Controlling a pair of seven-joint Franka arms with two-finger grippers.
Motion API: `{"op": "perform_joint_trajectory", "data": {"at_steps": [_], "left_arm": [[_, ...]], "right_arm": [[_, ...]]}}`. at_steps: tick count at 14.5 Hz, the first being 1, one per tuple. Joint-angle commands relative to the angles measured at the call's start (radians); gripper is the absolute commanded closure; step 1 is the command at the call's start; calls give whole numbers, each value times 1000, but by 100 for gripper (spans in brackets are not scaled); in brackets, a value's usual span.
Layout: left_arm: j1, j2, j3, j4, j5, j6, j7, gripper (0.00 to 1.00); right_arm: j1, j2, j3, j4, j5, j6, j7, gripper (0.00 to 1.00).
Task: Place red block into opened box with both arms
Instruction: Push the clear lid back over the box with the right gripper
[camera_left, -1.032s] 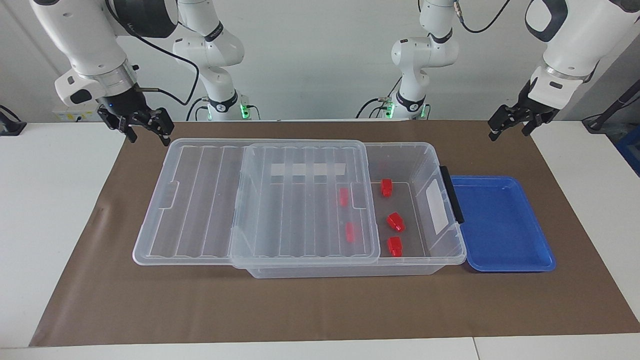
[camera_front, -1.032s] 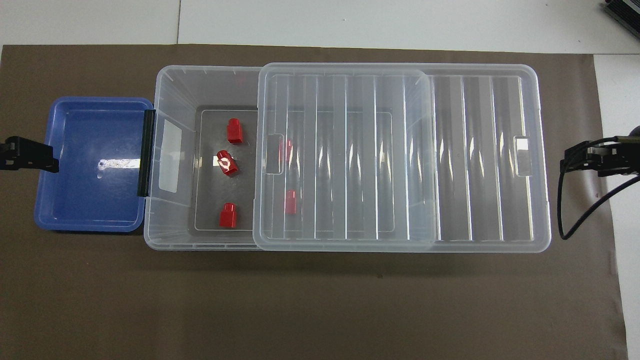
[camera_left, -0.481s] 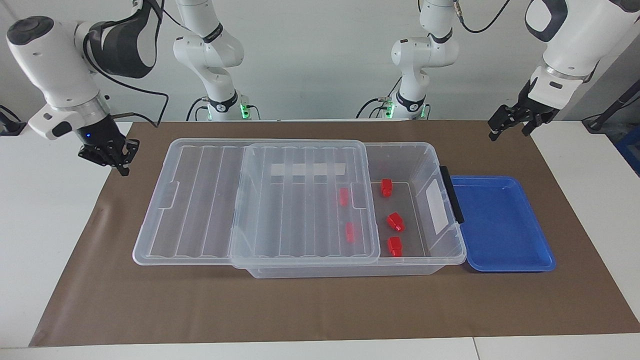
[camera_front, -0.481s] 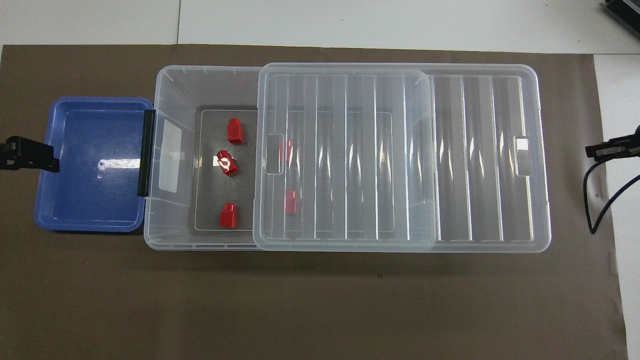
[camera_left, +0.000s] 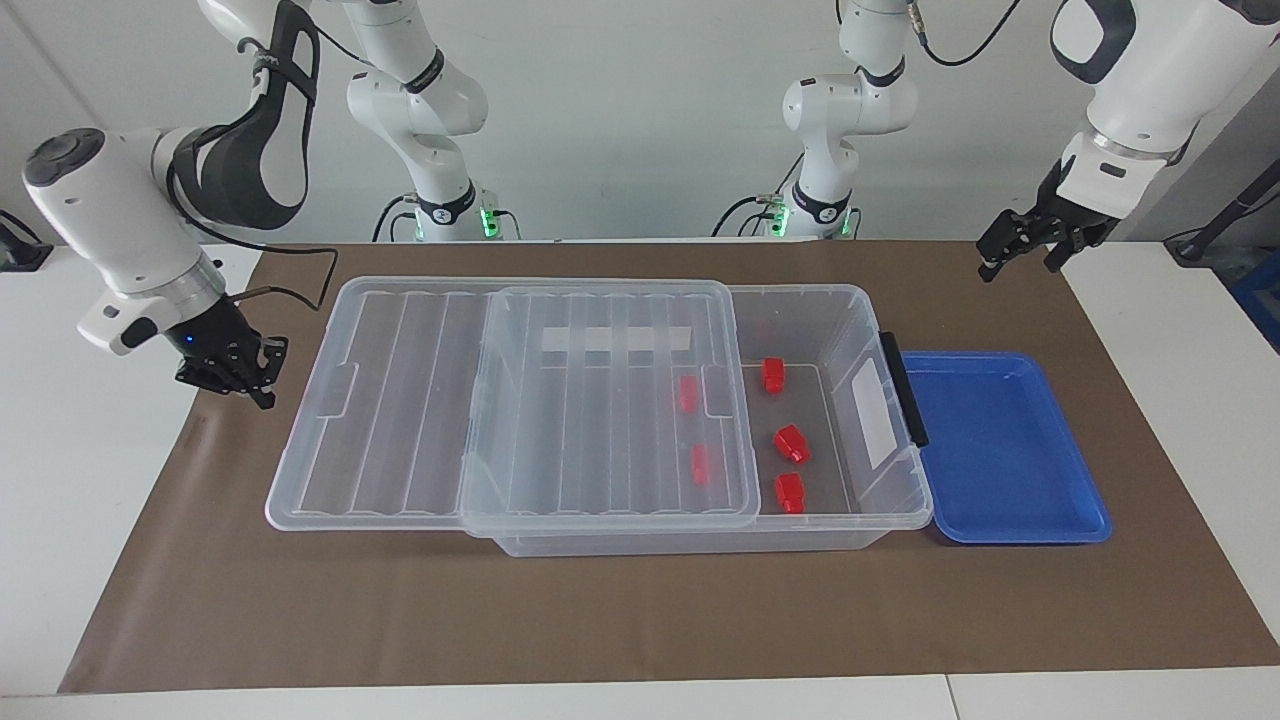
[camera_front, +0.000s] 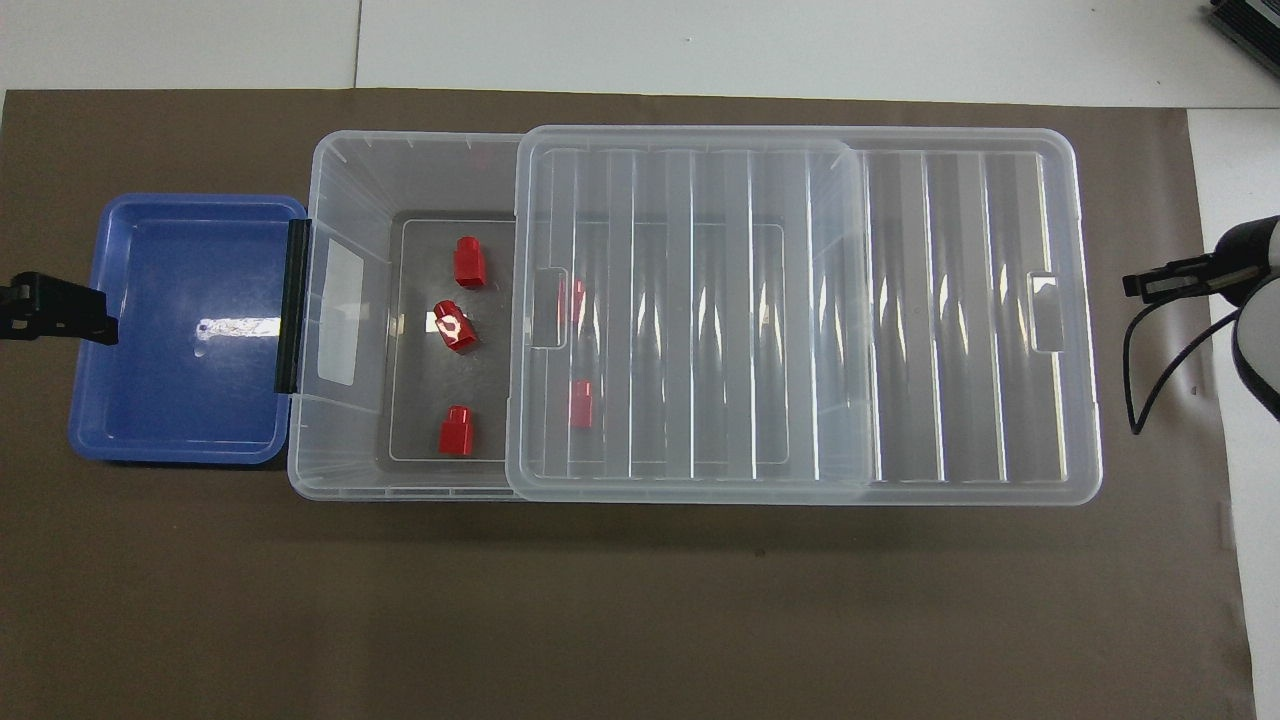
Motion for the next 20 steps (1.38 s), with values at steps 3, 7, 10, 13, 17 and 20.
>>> {"op": "perform_joint_trajectory", "data": {"at_steps": [3, 7, 10, 13, 17, 20], "left_arm": [[5, -16, 6, -11, -15, 3, 8, 0], [2, -18, 9, -12, -15, 1, 8, 0], [3, -18, 17, -12, -15, -2, 7, 0], [3, -18, 17, -12, -15, -2, 7, 0], [3, -19, 18, -12, -15, -3, 7, 0], [3, -19, 17, -12, -13, -3, 7, 0]], "right_arm": [[26, 18, 11, -2, 34, 28, -13, 100], [75, 24, 11, -3, 39, 48, 61, 100], [121, 24, 11, -3, 39, 51, 130, 100], [143, 24, 11, -3, 39, 52, 176, 100], [198, 24, 11, -3, 39, 52, 255, 100], [233, 24, 11, -17, 41, 75, 315, 100]]}}
